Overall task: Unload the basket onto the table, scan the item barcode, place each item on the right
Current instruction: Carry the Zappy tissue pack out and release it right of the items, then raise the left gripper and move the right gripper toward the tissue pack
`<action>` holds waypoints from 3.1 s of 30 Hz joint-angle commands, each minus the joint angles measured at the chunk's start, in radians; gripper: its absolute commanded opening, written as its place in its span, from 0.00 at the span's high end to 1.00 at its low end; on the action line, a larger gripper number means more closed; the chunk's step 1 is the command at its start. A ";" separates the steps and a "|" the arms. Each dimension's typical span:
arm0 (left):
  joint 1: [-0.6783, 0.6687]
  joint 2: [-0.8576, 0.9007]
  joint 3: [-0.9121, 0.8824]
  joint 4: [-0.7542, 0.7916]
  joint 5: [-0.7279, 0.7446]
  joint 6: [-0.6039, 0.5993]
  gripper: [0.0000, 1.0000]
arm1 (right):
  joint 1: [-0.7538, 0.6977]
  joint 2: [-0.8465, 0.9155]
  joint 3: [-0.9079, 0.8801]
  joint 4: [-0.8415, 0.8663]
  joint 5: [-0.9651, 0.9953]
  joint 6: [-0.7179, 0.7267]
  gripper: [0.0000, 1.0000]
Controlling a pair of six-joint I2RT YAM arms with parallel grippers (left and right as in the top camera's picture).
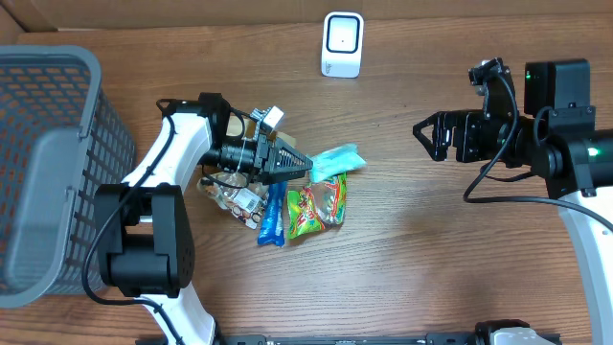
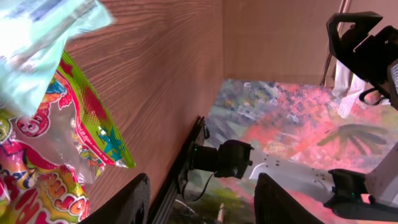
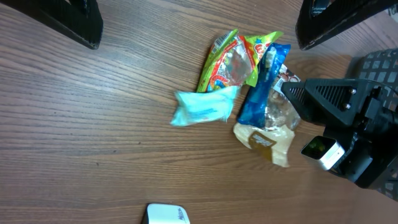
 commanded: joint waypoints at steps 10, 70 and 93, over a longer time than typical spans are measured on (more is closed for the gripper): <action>-0.006 -0.027 0.325 -0.049 -0.071 -0.103 0.59 | -0.002 0.017 0.025 0.042 -0.009 0.116 0.03; -0.108 -0.049 0.974 -0.289 -1.386 -0.636 0.00 | 0.284 0.755 0.219 0.069 0.227 0.240 0.60; -0.108 -0.049 0.974 -0.288 -1.386 -0.636 0.00 | 0.284 0.858 0.298 0.102 -0.016 -0.536 0.12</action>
